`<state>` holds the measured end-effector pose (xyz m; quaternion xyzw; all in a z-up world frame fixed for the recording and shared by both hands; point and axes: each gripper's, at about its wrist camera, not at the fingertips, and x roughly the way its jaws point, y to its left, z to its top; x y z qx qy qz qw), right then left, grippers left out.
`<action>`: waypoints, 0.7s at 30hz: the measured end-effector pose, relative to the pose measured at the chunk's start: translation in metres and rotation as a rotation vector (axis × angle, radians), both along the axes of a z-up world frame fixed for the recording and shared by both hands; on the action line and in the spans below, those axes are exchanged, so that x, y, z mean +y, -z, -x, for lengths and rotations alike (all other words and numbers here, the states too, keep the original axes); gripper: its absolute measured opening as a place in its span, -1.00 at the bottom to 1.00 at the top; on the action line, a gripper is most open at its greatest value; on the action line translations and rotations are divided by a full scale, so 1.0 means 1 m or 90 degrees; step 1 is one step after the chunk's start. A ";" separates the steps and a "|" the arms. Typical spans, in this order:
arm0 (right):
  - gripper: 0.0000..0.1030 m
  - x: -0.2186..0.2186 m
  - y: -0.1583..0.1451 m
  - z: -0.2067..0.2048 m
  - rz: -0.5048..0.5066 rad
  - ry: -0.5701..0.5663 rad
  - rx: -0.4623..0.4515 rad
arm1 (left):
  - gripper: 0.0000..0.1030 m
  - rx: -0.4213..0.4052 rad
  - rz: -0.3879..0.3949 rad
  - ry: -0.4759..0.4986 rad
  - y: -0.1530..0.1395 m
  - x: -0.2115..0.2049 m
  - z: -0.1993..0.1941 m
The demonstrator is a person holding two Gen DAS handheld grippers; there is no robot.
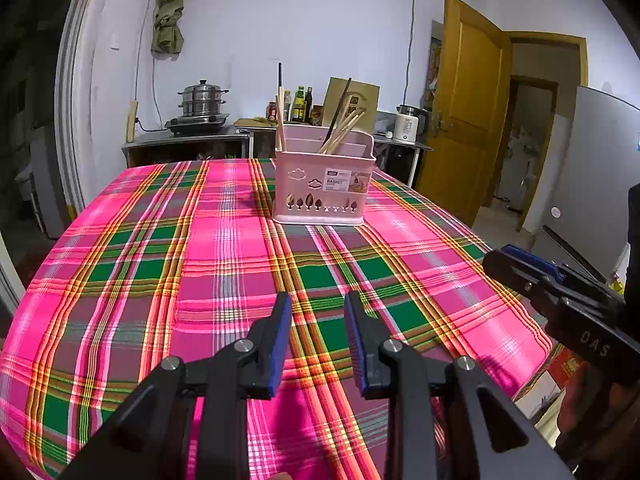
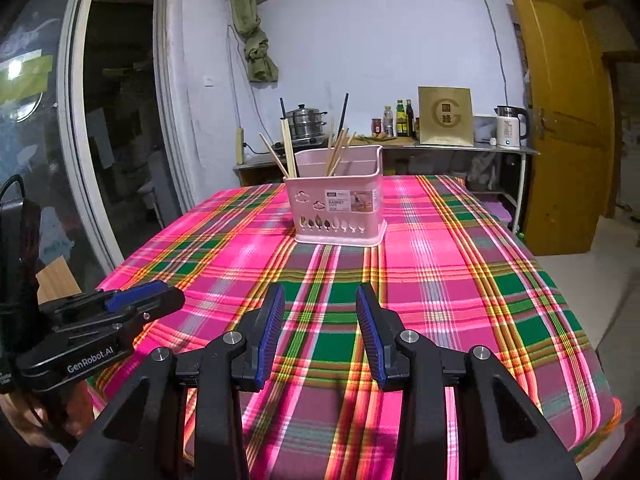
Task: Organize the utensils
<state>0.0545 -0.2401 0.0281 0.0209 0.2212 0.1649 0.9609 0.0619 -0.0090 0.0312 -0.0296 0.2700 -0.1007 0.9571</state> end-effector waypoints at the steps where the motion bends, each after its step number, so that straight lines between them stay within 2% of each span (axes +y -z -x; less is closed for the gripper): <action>1: -0.26 0.000 0.001 0.000 0.001 0.001 0.002 | -0.45 0.000 0.000 -0.001 0.001 0.000 0.001; 21: -0.26 0.001 0.005 0.001 0.008 0.004 0.007 | -0.45 0.003 -0.007 -0.018 0.005 -0.001 0.000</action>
